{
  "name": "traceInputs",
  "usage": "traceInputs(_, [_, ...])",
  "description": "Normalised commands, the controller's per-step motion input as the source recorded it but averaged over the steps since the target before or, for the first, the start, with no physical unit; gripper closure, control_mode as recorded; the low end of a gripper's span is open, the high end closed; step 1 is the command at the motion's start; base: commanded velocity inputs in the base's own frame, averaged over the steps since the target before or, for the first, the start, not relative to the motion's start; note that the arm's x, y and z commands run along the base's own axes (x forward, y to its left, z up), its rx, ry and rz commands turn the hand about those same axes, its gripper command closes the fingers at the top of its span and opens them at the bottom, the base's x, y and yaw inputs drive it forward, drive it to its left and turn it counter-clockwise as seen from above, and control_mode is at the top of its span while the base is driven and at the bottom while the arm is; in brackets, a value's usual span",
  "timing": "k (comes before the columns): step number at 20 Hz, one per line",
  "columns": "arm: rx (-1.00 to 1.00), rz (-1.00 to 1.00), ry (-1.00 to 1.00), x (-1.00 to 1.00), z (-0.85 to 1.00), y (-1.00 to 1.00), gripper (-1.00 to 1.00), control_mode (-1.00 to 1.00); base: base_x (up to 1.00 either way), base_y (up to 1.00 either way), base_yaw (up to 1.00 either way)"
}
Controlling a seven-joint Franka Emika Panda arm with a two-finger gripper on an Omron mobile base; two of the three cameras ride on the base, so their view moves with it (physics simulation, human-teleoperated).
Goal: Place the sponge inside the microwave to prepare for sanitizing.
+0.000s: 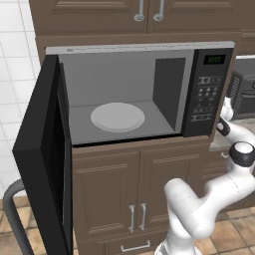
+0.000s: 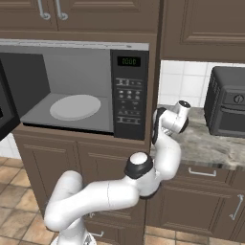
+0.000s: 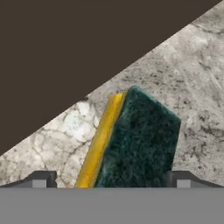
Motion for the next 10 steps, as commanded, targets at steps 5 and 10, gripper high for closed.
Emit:
traceInputs(5, [0.0, -0.02, 0.0, 0.27, -0.26, 0.06, -1.0, -1.0, 0.0, 0.0, 0.0])
traceInputs(10, [-0.01, -0.01, 0.0, 0.14, -0.4, 0.07, -1.0, -1.0, 0.0, 0.0, 0.0])
